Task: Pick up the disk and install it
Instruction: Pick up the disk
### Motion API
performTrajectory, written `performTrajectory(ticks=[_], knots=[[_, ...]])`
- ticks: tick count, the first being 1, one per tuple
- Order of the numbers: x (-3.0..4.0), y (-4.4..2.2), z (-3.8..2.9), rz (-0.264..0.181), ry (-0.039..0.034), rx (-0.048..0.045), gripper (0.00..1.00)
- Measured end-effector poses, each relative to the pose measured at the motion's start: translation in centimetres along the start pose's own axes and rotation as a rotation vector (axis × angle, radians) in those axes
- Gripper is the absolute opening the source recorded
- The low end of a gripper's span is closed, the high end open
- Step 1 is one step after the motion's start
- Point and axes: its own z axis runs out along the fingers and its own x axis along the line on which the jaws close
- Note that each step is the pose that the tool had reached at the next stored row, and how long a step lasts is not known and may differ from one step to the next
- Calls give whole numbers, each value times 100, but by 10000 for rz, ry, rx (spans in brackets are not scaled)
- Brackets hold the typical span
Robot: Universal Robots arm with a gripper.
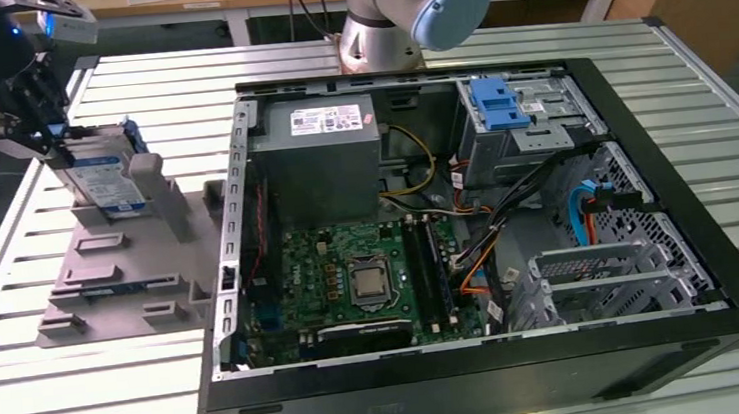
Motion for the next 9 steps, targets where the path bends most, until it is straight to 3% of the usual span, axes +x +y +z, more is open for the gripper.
performTrajectory(ticks=[9], knots=[[-1, 0, -50, 0, -1, 4, 36]])
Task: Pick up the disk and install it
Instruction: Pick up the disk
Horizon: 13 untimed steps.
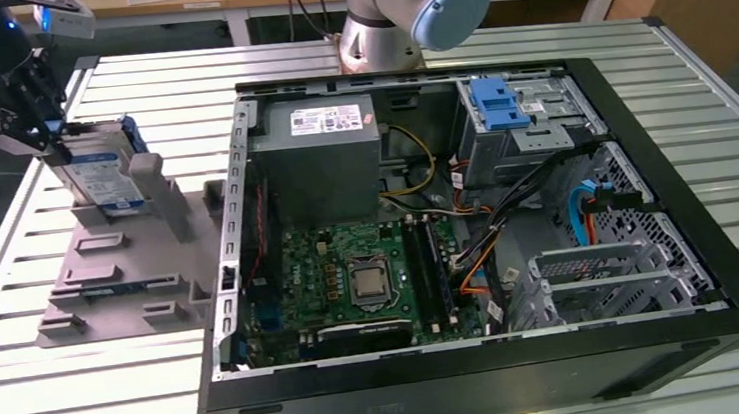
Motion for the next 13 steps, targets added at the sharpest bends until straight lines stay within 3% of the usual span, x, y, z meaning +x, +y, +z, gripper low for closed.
performTrajectory(ticks=[13], knots=[[0, 0, -16, 0, 2, -5, 36]])
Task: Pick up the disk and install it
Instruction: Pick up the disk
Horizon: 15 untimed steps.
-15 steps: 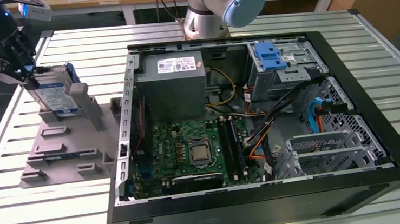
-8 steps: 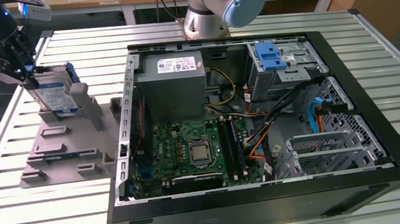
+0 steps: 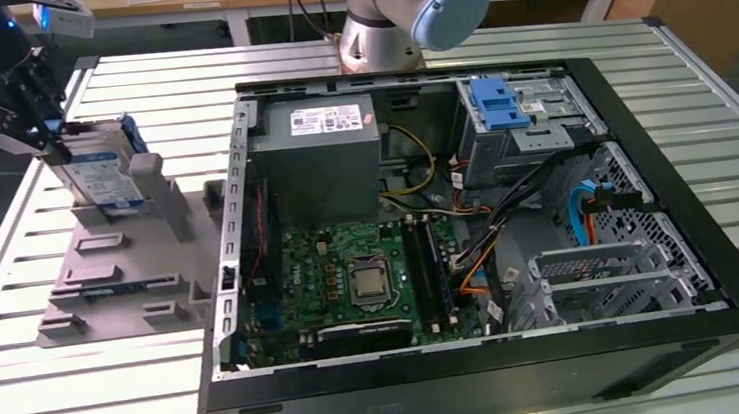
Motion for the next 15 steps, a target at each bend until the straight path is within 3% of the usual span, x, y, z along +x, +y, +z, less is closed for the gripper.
performTrajectory(ticks=[15], knots=[[-1, 0, -80, 0, -2, 3, 36]])
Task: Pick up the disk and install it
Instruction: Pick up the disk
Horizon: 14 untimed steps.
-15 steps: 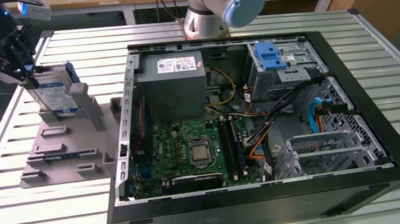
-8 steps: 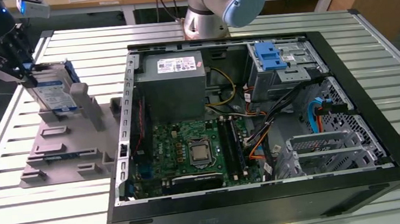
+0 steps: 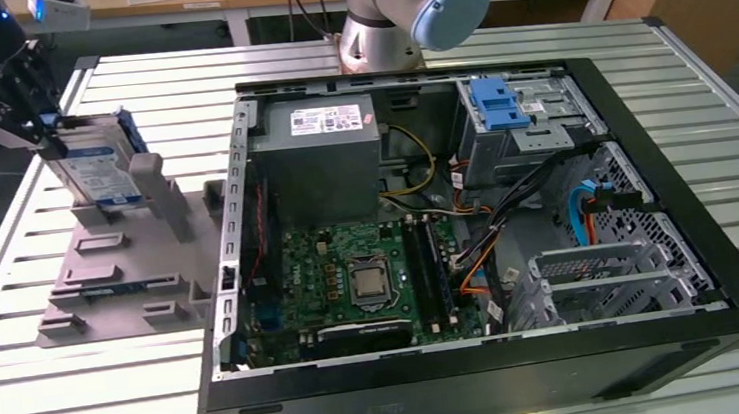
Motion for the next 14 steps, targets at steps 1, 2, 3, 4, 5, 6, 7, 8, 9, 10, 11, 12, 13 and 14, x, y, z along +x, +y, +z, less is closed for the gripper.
performTrajectory(ticks=[1, 2, 3, 4, 5, 6, 7, 8, 9, 10, 11, 12, 13, 14], knots=[[0, 0, -5, 0, 0, 0, 36], [0, 0, -9, 0, 0, 0, 36], [0, 0, -15, 0, -2, 0, 36], [0, 0, -21, 0, -4, 0, 36], [0, 0, -26, 0, -6, 0, 36], [0, 0, -30, 0, -9, 0, 36], [0, 0, -35, 0, -14, 1, 36], [-1, 0, -40, 0, -18, 0, 36], [0, 0, -43, 0, -33, 1, 36], [-1, 0, -48, 0, -45, 0, 36], [-1, 0, -53, 0, -55, -2, 36], [-1, 0, -57, 0, -65, -1, 36], [-1, 0, -61, 0, -72, -1, 36], [-1, 0, -65, 0, -74, 0, 36]])
